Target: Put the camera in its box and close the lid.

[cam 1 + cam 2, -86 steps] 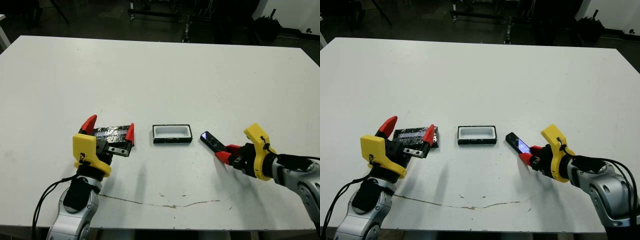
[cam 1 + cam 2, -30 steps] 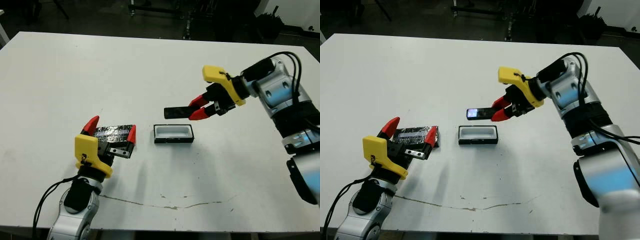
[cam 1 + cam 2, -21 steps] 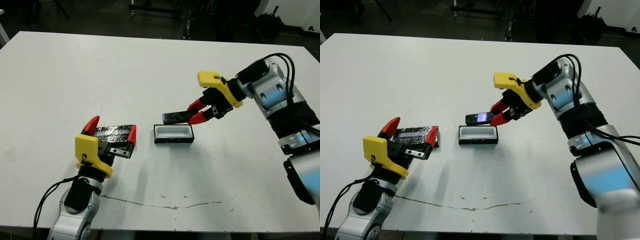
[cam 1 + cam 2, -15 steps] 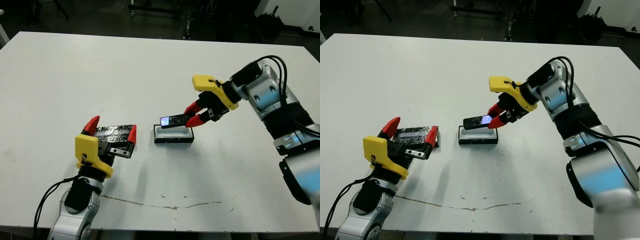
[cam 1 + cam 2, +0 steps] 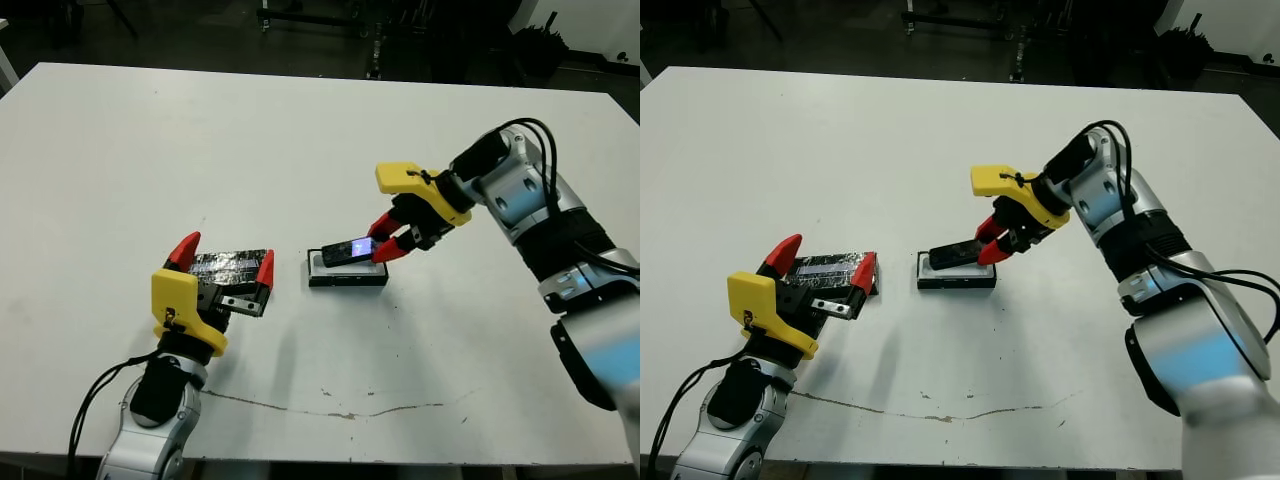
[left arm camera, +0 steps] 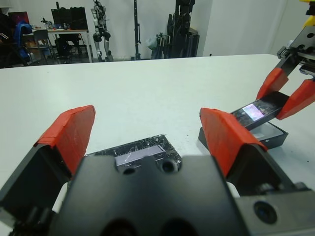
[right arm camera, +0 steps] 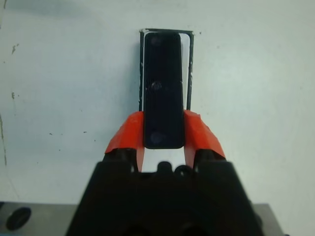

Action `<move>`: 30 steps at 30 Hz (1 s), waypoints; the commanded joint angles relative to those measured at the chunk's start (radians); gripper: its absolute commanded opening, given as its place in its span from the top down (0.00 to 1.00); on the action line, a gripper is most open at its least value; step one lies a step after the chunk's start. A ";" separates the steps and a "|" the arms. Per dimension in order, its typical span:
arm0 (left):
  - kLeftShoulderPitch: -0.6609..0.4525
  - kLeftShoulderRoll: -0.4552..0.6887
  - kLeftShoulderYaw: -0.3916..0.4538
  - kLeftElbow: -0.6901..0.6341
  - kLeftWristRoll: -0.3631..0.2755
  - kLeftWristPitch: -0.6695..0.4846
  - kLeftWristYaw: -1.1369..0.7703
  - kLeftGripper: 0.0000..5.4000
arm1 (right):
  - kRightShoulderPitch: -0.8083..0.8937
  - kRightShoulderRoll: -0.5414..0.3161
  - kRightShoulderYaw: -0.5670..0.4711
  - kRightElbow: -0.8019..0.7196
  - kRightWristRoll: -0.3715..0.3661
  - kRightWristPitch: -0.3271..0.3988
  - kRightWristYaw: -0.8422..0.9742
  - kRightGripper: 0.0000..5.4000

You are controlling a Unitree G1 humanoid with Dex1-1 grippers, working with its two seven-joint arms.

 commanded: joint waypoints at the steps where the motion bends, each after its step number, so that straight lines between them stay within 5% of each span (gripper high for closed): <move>1: 0.016 -0.004 -0.002 0.004 0.004 -0.004 0.009 0.00 | 0.016 -0.007 0.003 0.001 -0.011 0.030 0.001 0.69; 24: 0.025 -0.004 -0.004 0.030 0.001 -0.048 0.005 0.00 | 0.061 -0.016 0.003 -0.059 -0.035 -0.002 -0.047 0.69; 30: 0.029 -0.008 -0.006 0.028 -0.002 -0.047 0.008 0.00 | 0.064 0.012 0.003 -0.057 -0.024 0.080 -0.044 0.69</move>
